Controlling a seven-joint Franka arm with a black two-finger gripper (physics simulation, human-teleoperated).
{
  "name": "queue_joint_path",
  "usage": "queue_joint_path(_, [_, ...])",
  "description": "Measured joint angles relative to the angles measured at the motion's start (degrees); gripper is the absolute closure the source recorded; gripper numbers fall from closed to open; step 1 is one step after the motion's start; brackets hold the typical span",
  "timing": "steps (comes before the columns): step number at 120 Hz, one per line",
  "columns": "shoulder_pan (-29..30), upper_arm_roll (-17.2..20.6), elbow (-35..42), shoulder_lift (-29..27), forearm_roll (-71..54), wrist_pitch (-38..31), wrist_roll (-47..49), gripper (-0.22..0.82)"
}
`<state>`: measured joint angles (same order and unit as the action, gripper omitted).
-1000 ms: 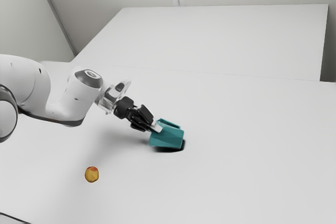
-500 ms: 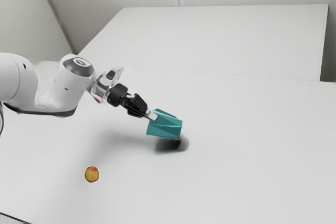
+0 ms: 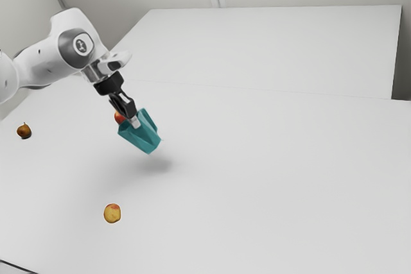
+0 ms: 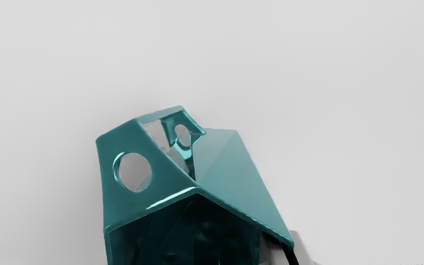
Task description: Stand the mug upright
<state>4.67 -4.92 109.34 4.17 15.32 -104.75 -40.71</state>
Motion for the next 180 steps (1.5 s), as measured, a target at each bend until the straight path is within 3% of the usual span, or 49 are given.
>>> queue_joint_path(52, [-0.3, 4.5, -0.6, 3.7, -14.0, -9.3, 6.6, 0.79])
queue_joint_path(112, [-0.5, 5.7, -0.4, 8.7, -19.8, -9.4, 10.1, 0.77])
queue_joint_path(121, [-0.4, 5.8, -0.4, 8.9, -19.8, -9.3, 10.4, 0.68])
queue_joint_path(136, [-0.5, 6.1, -0.4, 8.8, -19.7, -9.2, 10.8, 0.41])
queue_joint_path(147, [-0.4, 6.1, -0.7, 8.1, -19.5, -9.1, 11.0, 0.27])
queue_joint_path(163, [-0.4, 6.2, -1.7, 4.9, -18.5, -7.8, 11.2, 0.14])
queue_joint_path(180, [-0.4, 6.1, -8.4, 3.9, -14.8, -3.6, 13.1, 0.07])
